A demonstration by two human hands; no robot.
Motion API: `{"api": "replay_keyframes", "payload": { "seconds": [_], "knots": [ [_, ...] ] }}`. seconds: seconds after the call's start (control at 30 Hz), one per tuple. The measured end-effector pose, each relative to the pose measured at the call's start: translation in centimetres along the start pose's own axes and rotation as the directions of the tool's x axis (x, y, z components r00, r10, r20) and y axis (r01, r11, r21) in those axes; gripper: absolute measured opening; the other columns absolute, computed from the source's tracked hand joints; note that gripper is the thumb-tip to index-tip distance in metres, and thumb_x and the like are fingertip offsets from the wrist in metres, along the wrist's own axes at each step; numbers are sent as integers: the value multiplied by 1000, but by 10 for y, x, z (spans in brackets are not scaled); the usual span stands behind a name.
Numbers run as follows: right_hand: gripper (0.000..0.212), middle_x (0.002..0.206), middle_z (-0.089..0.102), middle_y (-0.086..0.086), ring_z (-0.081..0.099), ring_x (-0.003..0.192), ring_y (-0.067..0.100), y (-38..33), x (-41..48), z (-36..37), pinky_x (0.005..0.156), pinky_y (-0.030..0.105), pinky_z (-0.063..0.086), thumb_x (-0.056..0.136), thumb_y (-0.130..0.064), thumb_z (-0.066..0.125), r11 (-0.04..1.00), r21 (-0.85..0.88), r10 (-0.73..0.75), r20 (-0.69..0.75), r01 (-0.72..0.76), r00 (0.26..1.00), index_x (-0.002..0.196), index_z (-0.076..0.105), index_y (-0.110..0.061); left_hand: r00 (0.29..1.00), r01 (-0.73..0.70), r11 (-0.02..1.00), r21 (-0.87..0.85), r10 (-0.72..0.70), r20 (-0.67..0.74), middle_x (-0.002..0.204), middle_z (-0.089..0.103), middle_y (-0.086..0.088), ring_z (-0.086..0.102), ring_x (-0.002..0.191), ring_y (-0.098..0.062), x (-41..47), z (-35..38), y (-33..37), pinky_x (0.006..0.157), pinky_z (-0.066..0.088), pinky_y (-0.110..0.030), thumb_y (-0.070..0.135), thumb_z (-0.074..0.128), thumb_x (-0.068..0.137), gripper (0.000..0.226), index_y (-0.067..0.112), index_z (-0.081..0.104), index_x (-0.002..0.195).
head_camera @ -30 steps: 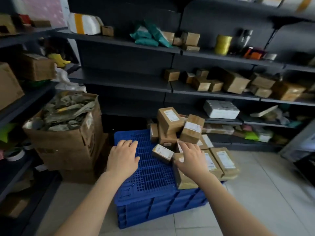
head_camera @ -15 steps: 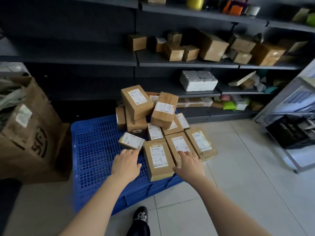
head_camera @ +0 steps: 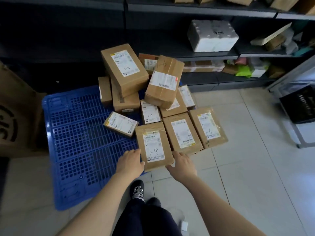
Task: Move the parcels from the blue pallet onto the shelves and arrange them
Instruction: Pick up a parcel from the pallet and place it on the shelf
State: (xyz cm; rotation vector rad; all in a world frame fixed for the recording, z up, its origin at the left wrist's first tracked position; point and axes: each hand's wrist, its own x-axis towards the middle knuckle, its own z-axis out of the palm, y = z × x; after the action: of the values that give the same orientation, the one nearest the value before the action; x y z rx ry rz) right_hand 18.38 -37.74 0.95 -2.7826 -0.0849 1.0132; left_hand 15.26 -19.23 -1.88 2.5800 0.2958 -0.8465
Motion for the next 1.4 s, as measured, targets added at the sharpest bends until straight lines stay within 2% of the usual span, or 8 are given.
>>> {"api": "replay_keyframes", "payload": {
  "seconds": [0.2, 0.33, 0.57, 0.7, 0.8, 1.0, 1.1, 1.4],
  "knots": [
    [45, 131, 51, 8, 46, 123, 30, 1, 34, 19, 94, 36, 41, 92, -24, 54, 996, 94, -6, 44, 1, 999, 133, 43, -13, 995, 92, 975, -201, -82, 59, 129, 57, -4, 56, 114, -24, 30, 29, 4, 91, 51, -40, 37, 53, 94, 51, 15, 38, 136],
    [41, 122, 56, 9, 51, 115, 33, 4, 49, 31, 85, 36, 42, 88, -17, 54, 988, 154, -2, 47, -6, 999, 127, 42, -17, 973, 229, 887, -400, -210, 91, 144, 47, -5, 54, 123, -27, 41, 40, 8, 95, 49, -40, 34, 55, 95, 76, 13, 12, 153],
    [60, 132, 50, 13, 47, 122, 31, 0, 51, 43, 95, 39, 40, 92, -30, 57, 954, 289, 87, 7, -85, 996, 141, 32, -7, 930, 354, 757, -549, -347, 122, 151, 40, -2, 44, 133, -26, 41, 57, 3, 102, 43, -41, 30, 53, 97, 67, 20, 18, 153],
    [37, 118, 52, 12, 52, 108, 31, -3, 45, 43, 88, 37, 43, 93, -37, 55, 949, 298, 103, 30, -107, 994, 113, 52, -6, 927, 344, 712, -613, -362, 99, 151, 40, 0, 41, 136, -24, 28, 59, -2, 108, 40, -45, 27, 56, 96, 67, 24, 21, 153],
    [29, 115, 52, 10, 53, 102, 29, -4, 36, 41, 85, 34, 44, 94, -32, 53, 952, 299, 69, 14, -70, 998, 108, 59, -8, 919, 348, 679, -646, -382, 93, 151, 39, 1, 41, 136, -22, 12, 56, -2, 109, 39, -43, 25, 57, 95, 66, 24, 24, 152],
    [29, 103, 62, 2, 57, 90, 21, -4, 18, 28, 75, 31, 47, 90, -15, 55, 904, 427, 12, -44, 8, 999, 119, 58, -13, 913, 287, 545, -788, -405, 53, 141, 52, 8, 50, 127, -14, -30, 56, 1, 105, 44, -42, 27, 63, 91, 59, 27, 40, 145],
    [31, 92, 59, -6, 56, 85, 15, -10, 3, 21, 71, 28, 46, 90, -11, 55, 887, 456, -41, -74, 71, 996, 120, 58, -15, 893, 251, 490, -835, -450, 4, 136, 54, 10, 53, 124, -14, -51, 48, 5, 100, 43, -30, 24, 63, 92, 55, 25, 42, 143],
    [42, 110, 66, -8, 60, 98, 8, -54, -33, -3, 82, 24, 49, 87, -21, 67, 806, 523, -200, -198, 276, 960, 128, 57, -19, 809, 112, 439, -891, -561, -175, 138, 53, 10, 50, 126, -14, -105, 7, -11, 104, 43, -39, 24, 63, 92, 58, 30, 40, 144]
  ]
}}
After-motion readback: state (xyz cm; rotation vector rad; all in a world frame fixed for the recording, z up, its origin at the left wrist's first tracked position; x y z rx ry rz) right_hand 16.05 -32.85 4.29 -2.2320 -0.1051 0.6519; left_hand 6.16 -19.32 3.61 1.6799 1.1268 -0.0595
